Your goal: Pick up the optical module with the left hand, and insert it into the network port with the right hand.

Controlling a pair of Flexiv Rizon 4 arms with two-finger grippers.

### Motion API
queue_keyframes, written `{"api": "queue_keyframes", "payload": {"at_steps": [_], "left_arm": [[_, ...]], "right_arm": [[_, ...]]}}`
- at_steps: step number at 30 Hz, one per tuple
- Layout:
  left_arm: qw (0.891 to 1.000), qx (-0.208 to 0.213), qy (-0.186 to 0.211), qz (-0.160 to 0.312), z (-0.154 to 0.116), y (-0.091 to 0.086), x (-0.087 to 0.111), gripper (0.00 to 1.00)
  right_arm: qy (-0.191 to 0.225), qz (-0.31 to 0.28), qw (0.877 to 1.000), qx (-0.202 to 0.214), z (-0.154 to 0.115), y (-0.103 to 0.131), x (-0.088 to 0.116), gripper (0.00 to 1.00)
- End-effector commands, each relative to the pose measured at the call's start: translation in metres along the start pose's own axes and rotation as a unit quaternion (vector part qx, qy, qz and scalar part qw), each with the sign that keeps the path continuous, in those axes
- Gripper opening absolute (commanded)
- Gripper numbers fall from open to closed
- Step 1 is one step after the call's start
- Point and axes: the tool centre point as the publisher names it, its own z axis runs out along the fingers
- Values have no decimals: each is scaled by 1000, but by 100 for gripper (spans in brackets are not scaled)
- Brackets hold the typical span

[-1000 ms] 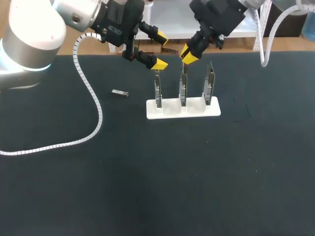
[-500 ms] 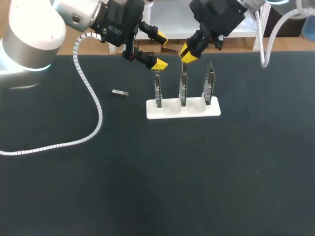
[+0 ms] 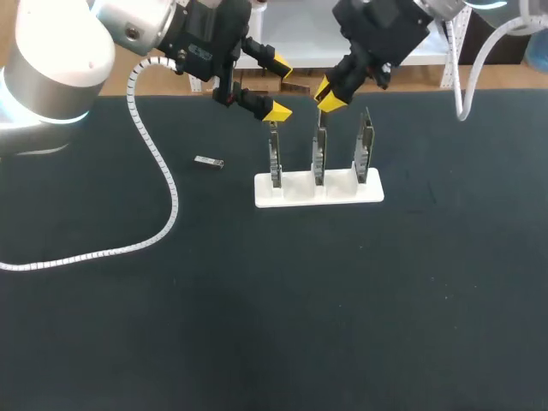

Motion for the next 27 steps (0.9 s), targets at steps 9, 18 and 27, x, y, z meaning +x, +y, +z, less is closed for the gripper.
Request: {"api": "queue_keyframes", "payload": {"at_steps": [9, 18, 27], "left_arm": [[1000, 2, 3, -1, 0, 2, -1, 100], [1000, 2, 3, -1, 0, 2, -1, 100], [1000, 2, 3, -1, 0, 2, -1, 100]], "right_arm": [[-14, -3, 1000, 18, 3, -1, 4, 0], [-22, -2, 999, 26, 9, 0, 5, 0], [-25, 8, 999, 27, 11, 5, 9, 0]]}}
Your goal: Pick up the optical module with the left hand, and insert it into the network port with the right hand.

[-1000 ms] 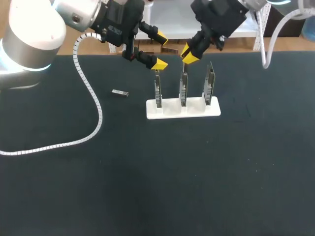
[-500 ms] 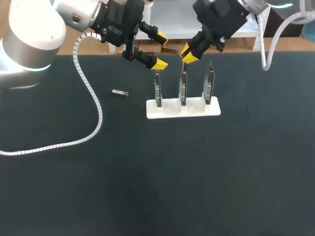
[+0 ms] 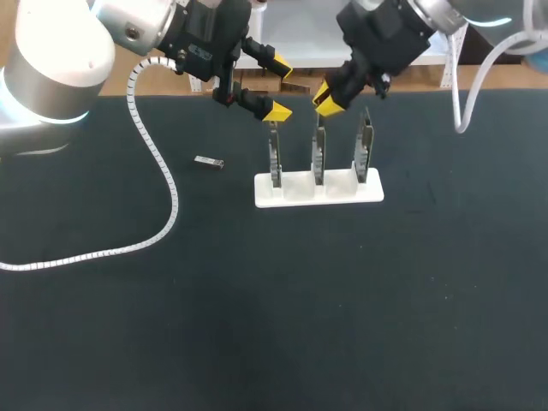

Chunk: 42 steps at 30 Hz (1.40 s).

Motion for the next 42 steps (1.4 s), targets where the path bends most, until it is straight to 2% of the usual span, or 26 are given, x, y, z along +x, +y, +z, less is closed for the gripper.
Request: {"api": "queue_keyframes", "payload": {"at_steps": [1, 16, 17, 19, 20, 38, 39, 40, 41, 42], "left_arm": [[1000, 2, 3, -1, 0, 2, -1, 100], [1000, 2, 3, -1, 0, 2, -1, 100], [1000, 2, 3, -1, 0, 2, -1, 100], [1000, 2, 3, -1, 0, 2, -1, 100], [1000, 2, 3, -1, 0, 2, -1, 100], [1000, 2, 3, -1, 0, 2, -1, 100], [1000, 2, 3, -1, 0, 2, -1, 100], [1000, 2, 3, -1, 0, 2, -1, 100], [1000, 2, 3, -1, 0, 2, -1, 100], [1000, 2, 3, -1, 0, 2, -1, 100]], "right_arm": [[-2, 3, 1000, 6, 3, 7, 5, 0], [-6, 8, 1000, -1, 12, 2, 12, 0], [-2, 5, 1000, -2, 12, 2, 10, 10], [-2, 4, 1000, -4, 11, 2, 9, 57], [-4, 6, 1000, -1, 10, 2, 8, 100], [-28, -4, 1000, 4, -19, -4, -14, 100], [-28, -6, 1000, 3, -20, -4, -15, 82], [-26, -7, 1000, 2, -20, -5, -16, 42], [-24, -9, 1000, 0, -20, -5, -16, 28], [-23, -10, 1000, 0, -19, -5, -17, 0]]}}
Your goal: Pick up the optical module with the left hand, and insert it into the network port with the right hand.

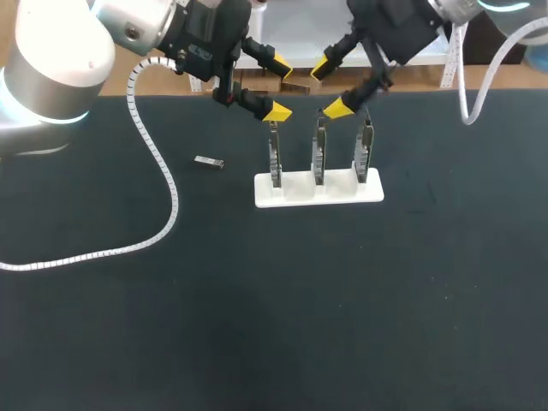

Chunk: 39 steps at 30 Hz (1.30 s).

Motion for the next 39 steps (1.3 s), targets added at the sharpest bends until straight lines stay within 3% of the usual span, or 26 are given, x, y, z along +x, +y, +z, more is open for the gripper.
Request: {"api": "queue_keyframes", "payload": {"at_steps": [1, 22, 39], "left_arm": [[1000, 2, 3, -1, 0, 2, -1, 100], [1000, 2, 3, -1, 0, 2, -1, 100], [1000, 2, 3, -1, 0, 2, -1, 100]], "right_arm": [[5, -2, 1000, -4, 0, -1, -3, 0], [3, -3, 1000, -9, 3, 0, -3, 0], [-4, 19, 1000, -19, 17, 6, 13, 0]]}}
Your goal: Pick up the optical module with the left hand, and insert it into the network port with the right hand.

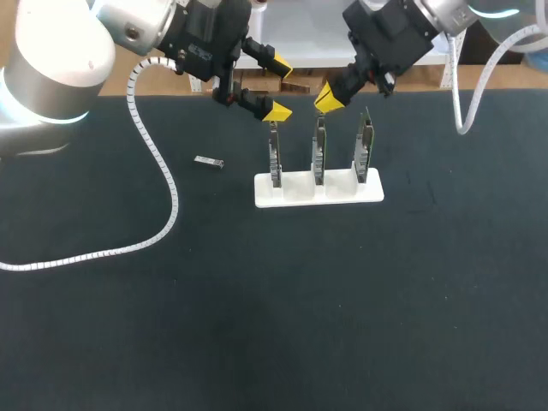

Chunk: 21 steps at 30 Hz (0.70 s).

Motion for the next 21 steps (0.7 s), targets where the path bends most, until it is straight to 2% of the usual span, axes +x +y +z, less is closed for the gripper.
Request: {"api": "queue_keyframes", "payload": {"at_steps": [1, 8, 21], "left_arm": [[1000, 2, 3, -1, 0, 2, -1, 100], [1000, 2, 3, -1, 0, 2, -1, 100], [1000, 2, 3, -1, 0, 2, -1, 100]], "right_arm": [[-1, 1, 1000, 0, 1, 0, 2, 0], [-1, 0, 1000, -2, 2, 0, 2, 0], [-14, 16, 1000, -13, 15, 0, 15, 0]]}}
